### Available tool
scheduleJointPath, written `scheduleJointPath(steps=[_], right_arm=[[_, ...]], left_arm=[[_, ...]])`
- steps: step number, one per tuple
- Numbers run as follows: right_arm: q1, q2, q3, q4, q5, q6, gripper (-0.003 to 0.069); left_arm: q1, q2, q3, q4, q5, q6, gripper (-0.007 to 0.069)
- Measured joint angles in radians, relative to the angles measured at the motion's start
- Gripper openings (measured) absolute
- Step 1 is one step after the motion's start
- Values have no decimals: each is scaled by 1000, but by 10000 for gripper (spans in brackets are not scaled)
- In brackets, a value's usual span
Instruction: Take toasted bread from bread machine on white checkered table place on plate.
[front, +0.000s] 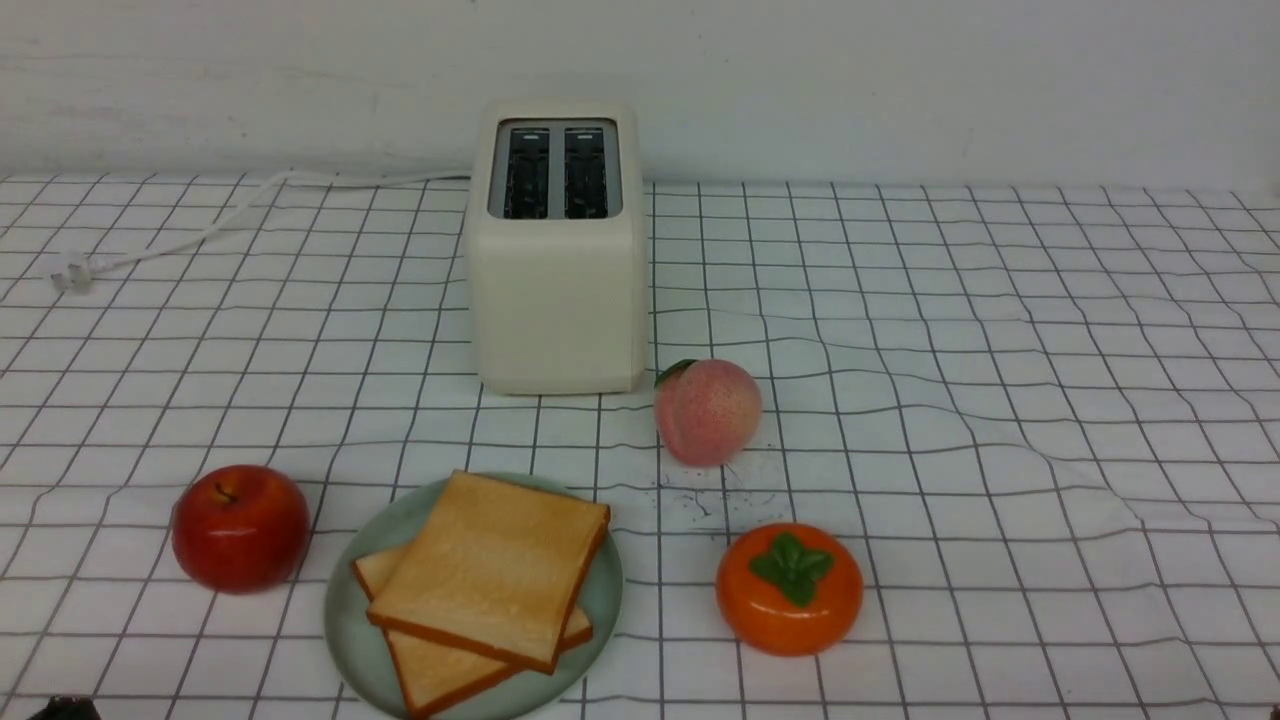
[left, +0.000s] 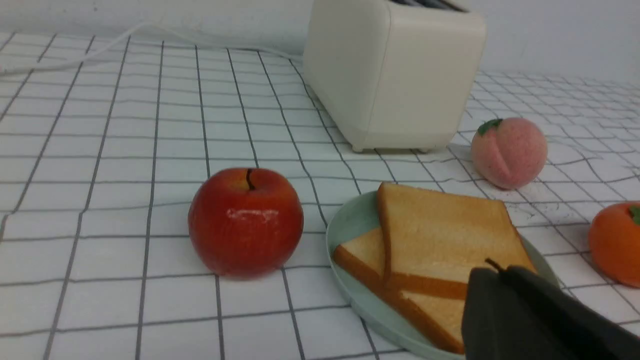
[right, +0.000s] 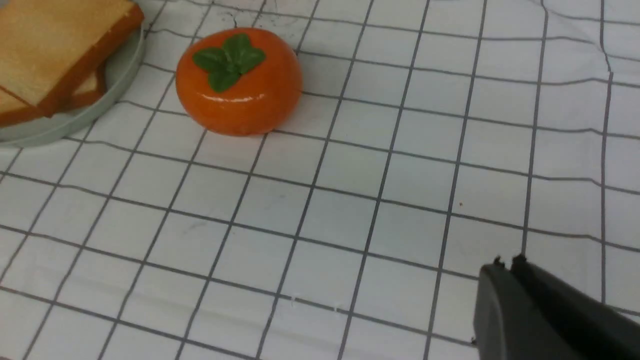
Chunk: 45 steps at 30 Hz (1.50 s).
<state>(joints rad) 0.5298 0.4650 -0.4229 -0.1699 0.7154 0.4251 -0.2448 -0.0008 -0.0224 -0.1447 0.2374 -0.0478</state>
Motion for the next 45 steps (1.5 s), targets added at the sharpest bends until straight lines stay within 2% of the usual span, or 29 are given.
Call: scheduleJointPath(steps=[6, 9, 14, 19, 25, 33, 45], right_arm=[[-21, -29, 27, -56, -41, 0, 0], [-172, -144, 113, -60, -145, 0, -20], [-402, -356, 293, 17, -253, -35, -20], [-496, -469, 373, 62, -271, -42, -20], [-508, -475, 405, 79, -316, -57, -20], [-508, -475, 447, 197, -372, -327, -20], [-508, -475, 442, 209, -333, -363, -18]], left_arm=[[0, 0, 14, 0, 36, 0, -13], [0, 0, 14, 0, 64, 0, -13], [0, 0, 14, 0, 73, 0, -13], [0, 0, 14, 0, 73, 0, -12], [0, 0, 14, -1, 74, 0, -9], [0, 0, 14, -1, 74, 0, -8], [0, 0, 14, -1, 74, 0, 0]])
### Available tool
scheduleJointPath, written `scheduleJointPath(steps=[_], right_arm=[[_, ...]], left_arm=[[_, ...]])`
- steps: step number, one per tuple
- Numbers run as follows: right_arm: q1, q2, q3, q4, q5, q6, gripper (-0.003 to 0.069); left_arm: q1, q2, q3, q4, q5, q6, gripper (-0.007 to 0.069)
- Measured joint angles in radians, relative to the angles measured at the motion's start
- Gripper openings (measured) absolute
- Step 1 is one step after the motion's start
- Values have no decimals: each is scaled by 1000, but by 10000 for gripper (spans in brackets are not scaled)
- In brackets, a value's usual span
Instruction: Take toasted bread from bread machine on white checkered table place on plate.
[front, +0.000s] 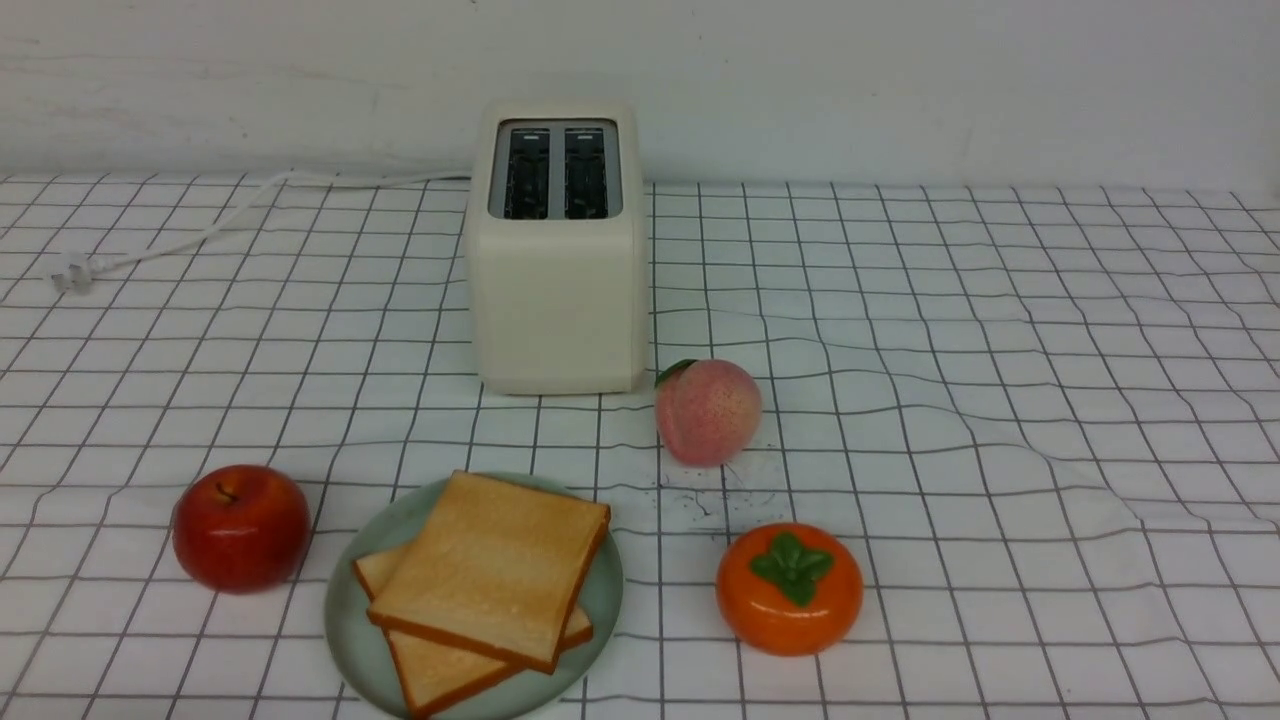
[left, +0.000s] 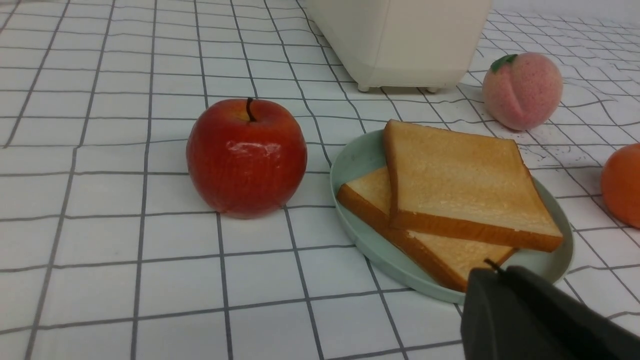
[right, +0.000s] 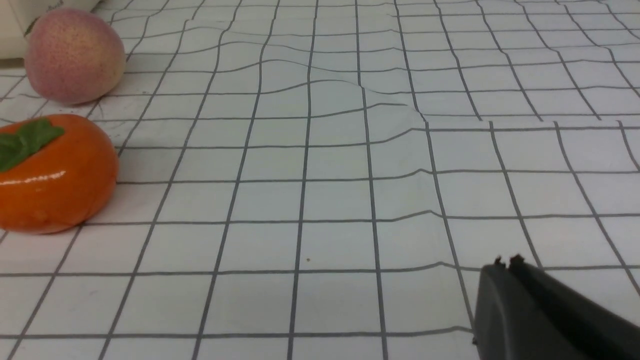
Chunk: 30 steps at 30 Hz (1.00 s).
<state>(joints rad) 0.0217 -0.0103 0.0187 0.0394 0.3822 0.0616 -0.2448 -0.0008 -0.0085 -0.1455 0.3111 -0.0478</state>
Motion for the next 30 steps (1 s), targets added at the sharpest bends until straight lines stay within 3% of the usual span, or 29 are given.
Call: scheduleJointPath(steps=[22, 30], right_arm=[[0, 0, 0, 1, 0, 0, -17], [0, 0, 0, 1, 1, 0, -15]], left_arm=[[-5, -8, 2, 6, -5, 0, 15], [104, -9, 30, 6, 21, -30, -13]])
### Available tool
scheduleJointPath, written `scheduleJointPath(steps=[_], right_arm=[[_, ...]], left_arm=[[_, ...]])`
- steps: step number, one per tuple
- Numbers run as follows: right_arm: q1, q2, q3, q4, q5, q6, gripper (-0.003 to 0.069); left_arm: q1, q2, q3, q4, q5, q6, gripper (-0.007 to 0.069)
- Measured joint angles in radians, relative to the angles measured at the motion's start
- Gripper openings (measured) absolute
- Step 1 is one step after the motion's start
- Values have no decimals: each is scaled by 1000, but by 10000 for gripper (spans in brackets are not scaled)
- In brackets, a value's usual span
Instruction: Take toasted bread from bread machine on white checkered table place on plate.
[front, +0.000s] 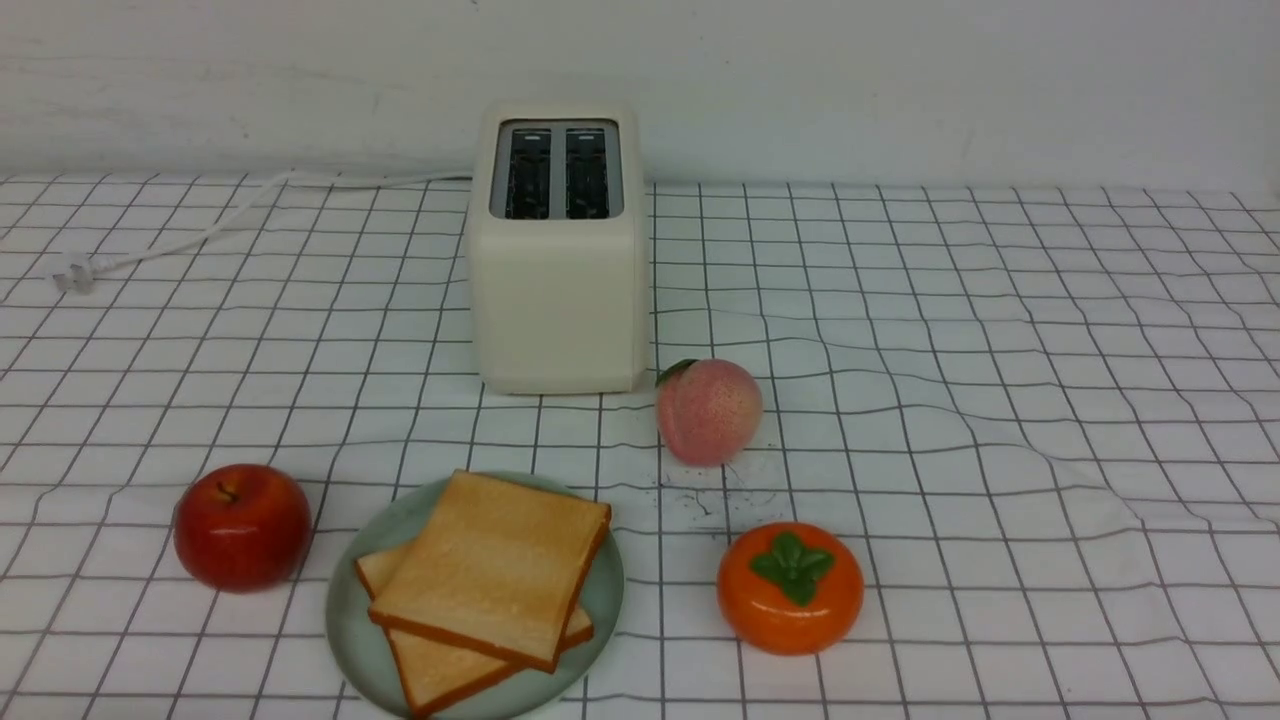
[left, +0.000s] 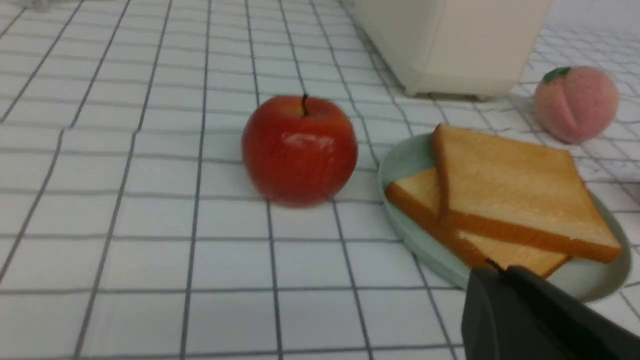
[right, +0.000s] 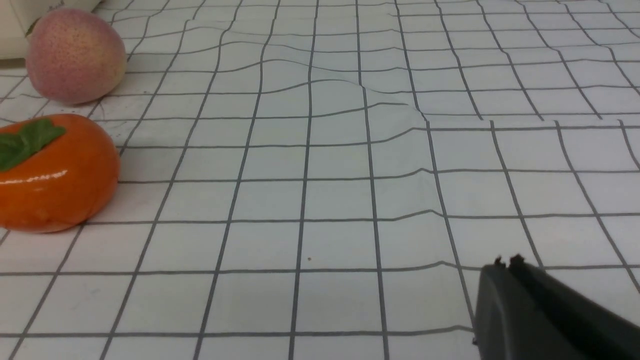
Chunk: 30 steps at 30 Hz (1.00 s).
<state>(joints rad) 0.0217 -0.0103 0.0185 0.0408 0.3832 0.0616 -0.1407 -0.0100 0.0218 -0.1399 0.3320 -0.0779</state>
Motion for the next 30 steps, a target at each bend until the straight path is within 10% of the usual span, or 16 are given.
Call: scheduleJointPath(steps=[30], right_arm=[[0, 0, -1, 1, 0, 0, 14]], left_arm=[[20, 0, 8, -35, 60, -116, -13]])
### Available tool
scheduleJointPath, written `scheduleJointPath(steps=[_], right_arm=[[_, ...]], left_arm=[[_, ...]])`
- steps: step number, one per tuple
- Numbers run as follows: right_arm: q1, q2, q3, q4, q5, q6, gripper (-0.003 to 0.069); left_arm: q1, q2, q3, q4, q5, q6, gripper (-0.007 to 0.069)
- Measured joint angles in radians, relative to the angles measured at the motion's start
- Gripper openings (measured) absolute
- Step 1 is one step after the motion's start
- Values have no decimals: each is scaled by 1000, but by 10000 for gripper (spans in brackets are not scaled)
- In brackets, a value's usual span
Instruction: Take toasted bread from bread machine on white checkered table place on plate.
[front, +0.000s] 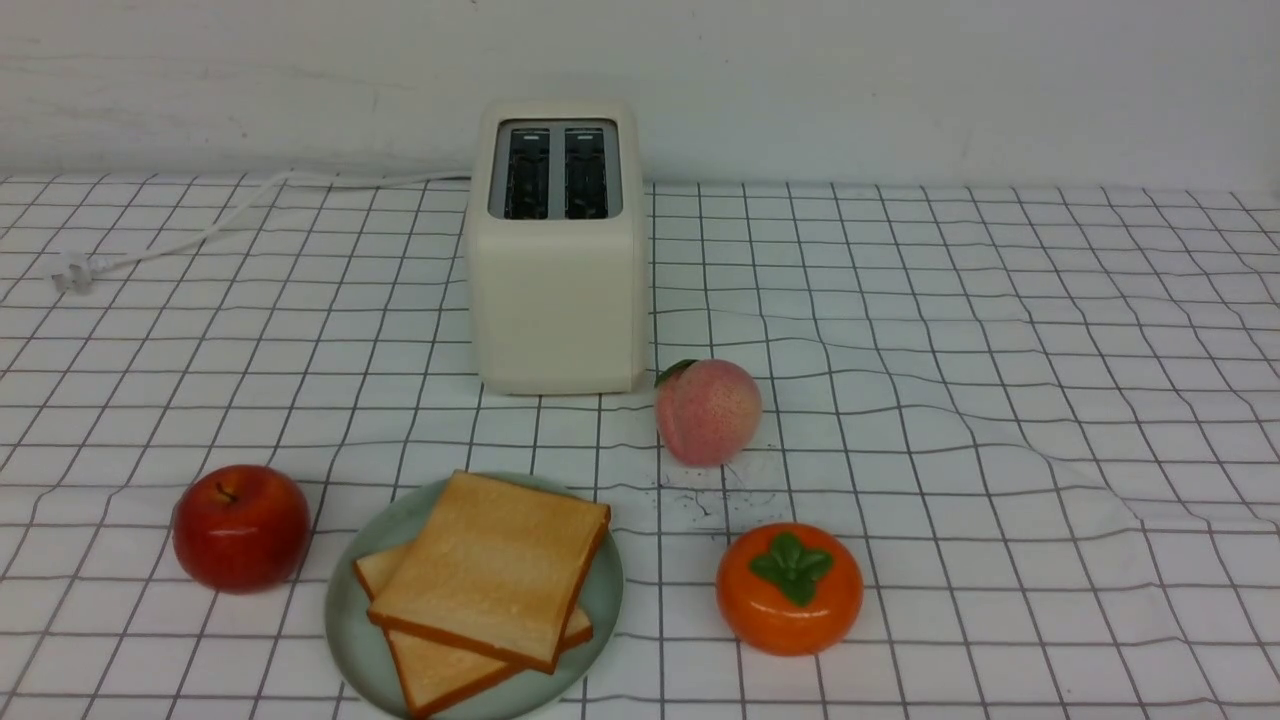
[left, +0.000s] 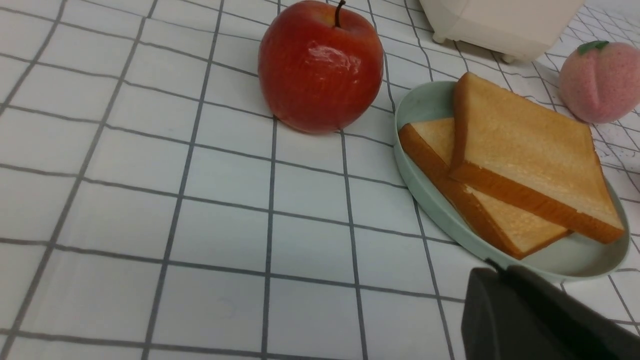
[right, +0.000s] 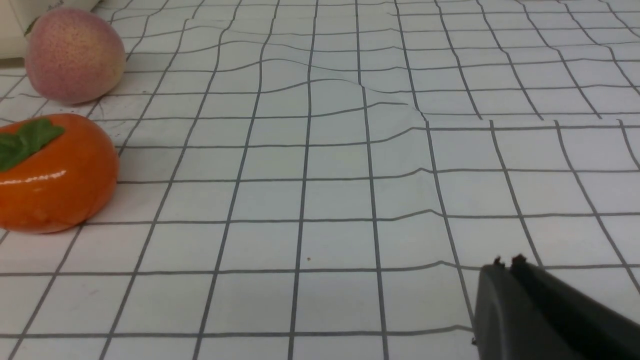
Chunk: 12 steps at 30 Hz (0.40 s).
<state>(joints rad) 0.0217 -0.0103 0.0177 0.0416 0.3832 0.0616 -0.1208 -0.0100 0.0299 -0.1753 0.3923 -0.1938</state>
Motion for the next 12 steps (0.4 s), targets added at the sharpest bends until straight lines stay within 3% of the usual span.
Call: scheduleJointPath(steps=[12], right_arm=[[0, 0, 0, 0, 0, 0, 21]], left_arm=[[0, 0, 0, 0, 0, 0, -13]])
